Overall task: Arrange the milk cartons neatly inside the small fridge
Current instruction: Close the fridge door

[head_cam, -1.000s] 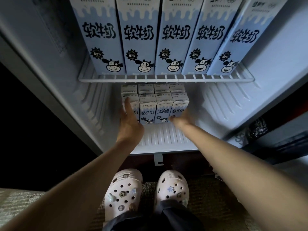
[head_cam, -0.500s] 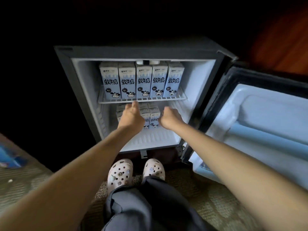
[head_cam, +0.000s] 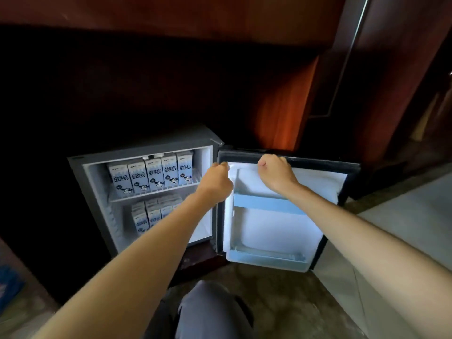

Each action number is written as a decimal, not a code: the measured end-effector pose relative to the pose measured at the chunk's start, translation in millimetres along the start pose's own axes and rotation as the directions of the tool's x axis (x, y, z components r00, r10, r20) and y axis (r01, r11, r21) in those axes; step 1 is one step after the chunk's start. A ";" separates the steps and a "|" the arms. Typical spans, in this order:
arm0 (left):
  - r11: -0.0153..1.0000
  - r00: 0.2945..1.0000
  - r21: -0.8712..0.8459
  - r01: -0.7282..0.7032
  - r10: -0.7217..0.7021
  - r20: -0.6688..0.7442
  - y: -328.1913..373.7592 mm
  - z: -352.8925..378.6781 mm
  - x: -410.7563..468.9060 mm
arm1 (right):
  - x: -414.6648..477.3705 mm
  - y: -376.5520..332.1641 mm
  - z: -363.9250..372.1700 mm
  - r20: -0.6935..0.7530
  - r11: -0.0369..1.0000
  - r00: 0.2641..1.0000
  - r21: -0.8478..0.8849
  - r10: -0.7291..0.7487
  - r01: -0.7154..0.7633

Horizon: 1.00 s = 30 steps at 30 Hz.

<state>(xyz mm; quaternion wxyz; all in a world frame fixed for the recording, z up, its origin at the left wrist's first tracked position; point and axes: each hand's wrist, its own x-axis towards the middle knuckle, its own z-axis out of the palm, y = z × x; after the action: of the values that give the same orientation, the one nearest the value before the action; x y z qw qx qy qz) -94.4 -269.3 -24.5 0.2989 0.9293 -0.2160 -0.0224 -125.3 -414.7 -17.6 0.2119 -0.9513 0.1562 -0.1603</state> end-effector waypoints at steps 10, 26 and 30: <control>0.991 0.988 0.104 -0.082 0.067 0.137 88.7 36.6 49.5 | 55.0 92.4 -38.1 0.099 0.948 0.984 -0.298 0.150 -0.114; 0.988 0.983 0.058 -0.146 0.138 0.122 87.9 43.4 30.4 | 12.4 84.4 -57.4 0.032 0.975 0.998 -0.216 0.063 -0.054; 0.991 0.989 0.033 -0.132 0.130 0.074 73.6 34.0 0.4 | -16.6 69.7 -66.0 0.192 0.996 0.980 -0.088 0.044 -0.028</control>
<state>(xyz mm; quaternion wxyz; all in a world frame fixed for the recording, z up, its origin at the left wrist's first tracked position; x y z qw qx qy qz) -128.4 -341.5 -10.7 0.2740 0.9172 -0.2876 -0.0321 -180.7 -492.0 3.5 0.1882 -0.9676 0.1586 -0.0560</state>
